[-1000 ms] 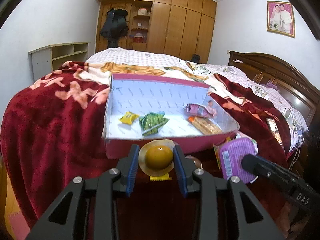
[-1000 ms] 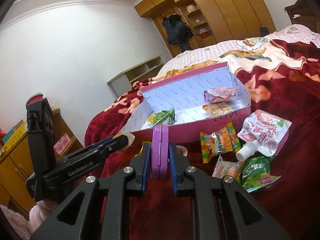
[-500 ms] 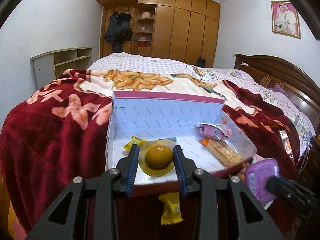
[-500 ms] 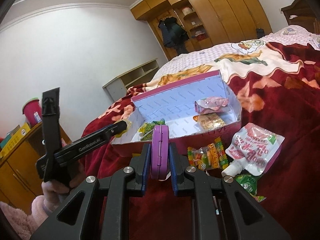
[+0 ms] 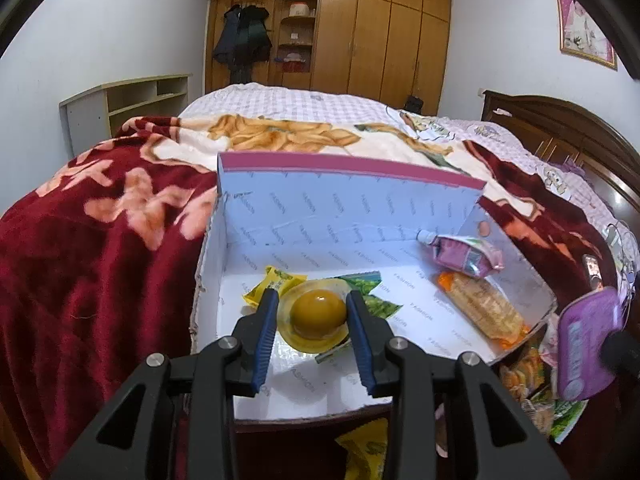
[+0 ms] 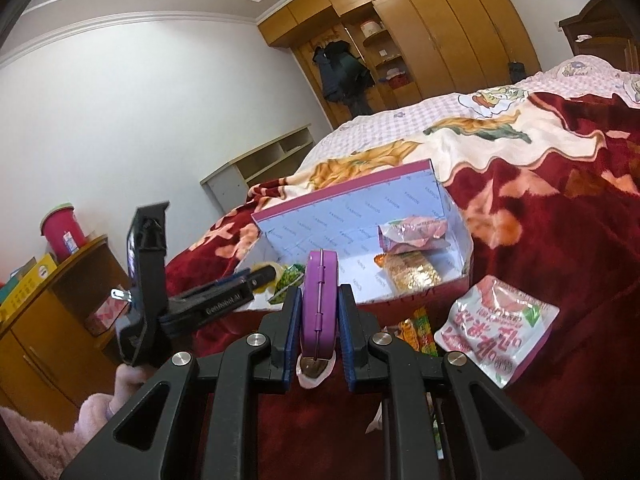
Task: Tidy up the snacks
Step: 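Drop the egg yolk in the box with left tool while right tool holds tin, then lower the purple tin into the pink box and open the right tool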
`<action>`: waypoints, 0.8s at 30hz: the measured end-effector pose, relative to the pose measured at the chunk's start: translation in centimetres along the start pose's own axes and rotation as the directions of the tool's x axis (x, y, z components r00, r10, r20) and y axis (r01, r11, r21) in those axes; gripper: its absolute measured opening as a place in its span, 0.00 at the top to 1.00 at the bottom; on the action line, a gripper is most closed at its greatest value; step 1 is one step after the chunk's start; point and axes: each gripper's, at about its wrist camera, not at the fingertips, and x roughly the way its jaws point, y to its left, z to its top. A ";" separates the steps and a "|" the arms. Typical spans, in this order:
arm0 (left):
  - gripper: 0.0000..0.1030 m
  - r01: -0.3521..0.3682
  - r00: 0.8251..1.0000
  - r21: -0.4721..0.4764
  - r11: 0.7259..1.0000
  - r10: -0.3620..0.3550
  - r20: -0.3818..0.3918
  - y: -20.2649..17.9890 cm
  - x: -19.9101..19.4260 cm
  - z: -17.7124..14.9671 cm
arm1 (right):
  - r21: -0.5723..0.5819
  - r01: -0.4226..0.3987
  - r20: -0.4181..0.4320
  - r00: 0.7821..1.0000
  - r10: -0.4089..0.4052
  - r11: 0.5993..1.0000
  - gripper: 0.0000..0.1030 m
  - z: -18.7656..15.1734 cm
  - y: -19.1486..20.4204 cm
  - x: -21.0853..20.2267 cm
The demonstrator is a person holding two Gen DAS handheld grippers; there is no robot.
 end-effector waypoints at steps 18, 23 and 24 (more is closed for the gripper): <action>0.52 -0.038 0.999 0.029 0.999 0.038 -0.009 -0.5 1.5 -0.2 | 0.007 0.062 0.033 0.998 -0.062 0.998 0.81 2.5 -1.8 2.1; 0.52 -0.032 0.999 0.013 0.999 0.032 0.000 -0.2 1.0 -0.2 | -0.004 0.135 0.033 0.990 -0.135 0.991 0.81 3.0 -2.9 3.2; 0.52 -0.032 0.999 0.011 0.999 0.032 0.004 -0.1 0.9 -0.1 | -0.002 0.143 0.030 0.989 -0.143 0.990 0.81 3.2 -3.2 3.5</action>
